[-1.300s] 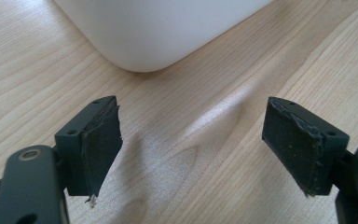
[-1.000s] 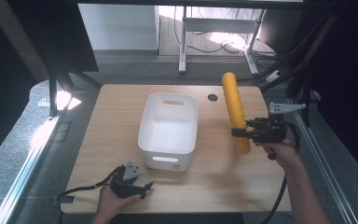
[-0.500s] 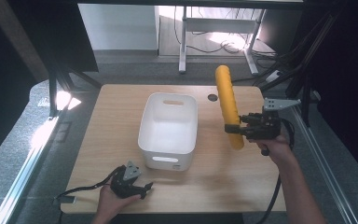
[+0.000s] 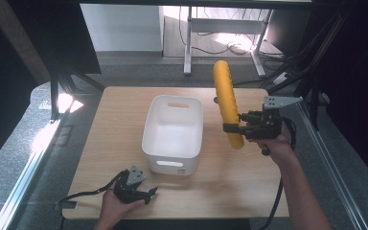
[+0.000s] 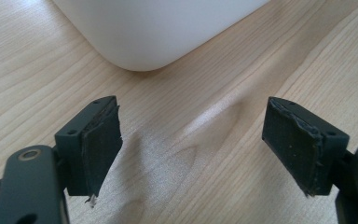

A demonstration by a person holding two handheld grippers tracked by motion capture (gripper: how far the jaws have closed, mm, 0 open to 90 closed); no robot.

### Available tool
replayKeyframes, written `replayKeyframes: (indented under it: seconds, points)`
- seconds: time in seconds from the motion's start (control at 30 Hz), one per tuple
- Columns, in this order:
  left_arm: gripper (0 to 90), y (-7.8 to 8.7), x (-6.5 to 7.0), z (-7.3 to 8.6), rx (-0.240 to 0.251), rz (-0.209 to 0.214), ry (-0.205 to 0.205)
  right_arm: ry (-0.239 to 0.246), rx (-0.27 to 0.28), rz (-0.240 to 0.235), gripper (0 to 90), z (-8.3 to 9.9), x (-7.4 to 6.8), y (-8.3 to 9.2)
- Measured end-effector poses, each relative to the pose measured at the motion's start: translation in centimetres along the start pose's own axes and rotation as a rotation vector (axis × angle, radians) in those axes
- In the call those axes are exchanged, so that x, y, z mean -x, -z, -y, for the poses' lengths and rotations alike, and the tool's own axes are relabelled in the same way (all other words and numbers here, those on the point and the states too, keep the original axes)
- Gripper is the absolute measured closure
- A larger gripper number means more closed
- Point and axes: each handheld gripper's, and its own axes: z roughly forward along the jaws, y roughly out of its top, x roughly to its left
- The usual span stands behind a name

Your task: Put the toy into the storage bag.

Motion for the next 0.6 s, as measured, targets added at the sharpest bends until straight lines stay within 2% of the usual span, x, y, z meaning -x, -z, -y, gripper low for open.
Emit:
replayKeyframes:
  seconds: [0.33, 0.6]
  points:
    - [19.7, 0.0, 0.0, 0.0, 0.001, -0.001, 0.002, 0.054, 0.007, -0.032, 51.3, -2.4, -1.3, -1.1]
    - [19.7, 0.0, 0.0, 0.0, 0.000, 0.001, 0.000, 0.076, 0.007, -0.055, 51.3, -3.9, -1.9, -2.3]
